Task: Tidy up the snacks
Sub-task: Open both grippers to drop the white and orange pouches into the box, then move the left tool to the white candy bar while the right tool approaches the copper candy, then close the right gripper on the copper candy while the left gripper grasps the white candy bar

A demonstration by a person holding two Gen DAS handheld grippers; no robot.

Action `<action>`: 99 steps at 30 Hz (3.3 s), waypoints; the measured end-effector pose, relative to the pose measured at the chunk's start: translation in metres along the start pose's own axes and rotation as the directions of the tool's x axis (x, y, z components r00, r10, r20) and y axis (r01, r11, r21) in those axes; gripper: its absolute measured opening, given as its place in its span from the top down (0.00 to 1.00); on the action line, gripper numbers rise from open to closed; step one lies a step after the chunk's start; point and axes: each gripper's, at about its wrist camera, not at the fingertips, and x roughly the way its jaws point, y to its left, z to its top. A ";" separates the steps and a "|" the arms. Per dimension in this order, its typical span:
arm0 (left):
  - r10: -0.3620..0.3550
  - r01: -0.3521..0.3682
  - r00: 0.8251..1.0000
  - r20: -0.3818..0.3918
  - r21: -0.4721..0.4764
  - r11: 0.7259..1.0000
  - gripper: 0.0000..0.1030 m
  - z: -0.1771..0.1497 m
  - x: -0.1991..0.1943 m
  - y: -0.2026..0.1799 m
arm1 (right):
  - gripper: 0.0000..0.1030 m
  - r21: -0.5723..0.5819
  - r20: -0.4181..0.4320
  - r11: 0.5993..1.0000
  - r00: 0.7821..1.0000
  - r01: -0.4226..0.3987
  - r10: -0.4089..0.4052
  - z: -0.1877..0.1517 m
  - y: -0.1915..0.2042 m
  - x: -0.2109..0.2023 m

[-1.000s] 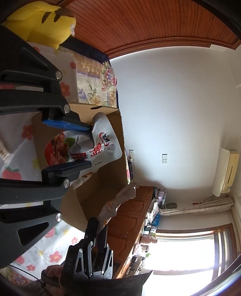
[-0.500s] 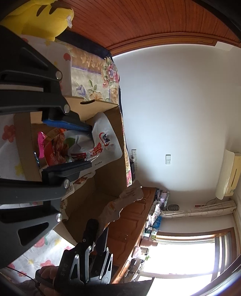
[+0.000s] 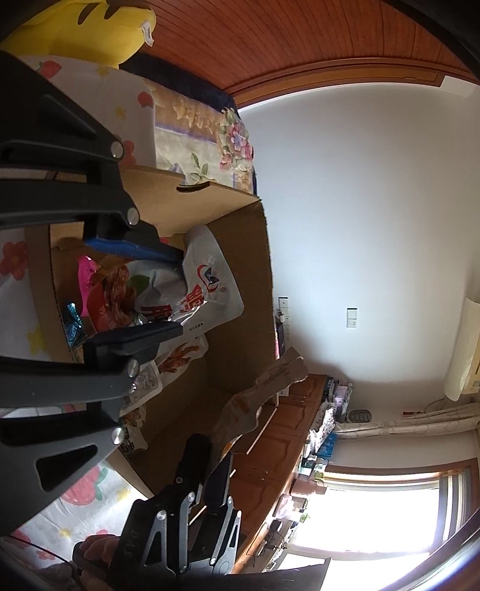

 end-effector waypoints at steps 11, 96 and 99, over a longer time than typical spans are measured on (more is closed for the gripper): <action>0.010 -0.010 1.000 0.001 -0.009 1.000 0.62 -0.008 0.000 -0.001 | 0.69 0.037 -0.040 0.999 0.999 -0.014 0.015 0.000 -0.005 0.014; -0.025 0.069 0.958 -0.285 0.147 0.987 0.52 -0.144 -0.065 -0.006 | 0.78 0.142 -0.308 0.989 0.948 -0.030 0.074 -0.153 0.074 -0.069; -0.016 0.070 0.953 -0.302 0.170 0.983 0.52 -0.143 -0.058 -0.008 | 0.78 0.146 -0.321 0.989 0.944 -0.031 0.077 -0.154 0.073 -0.065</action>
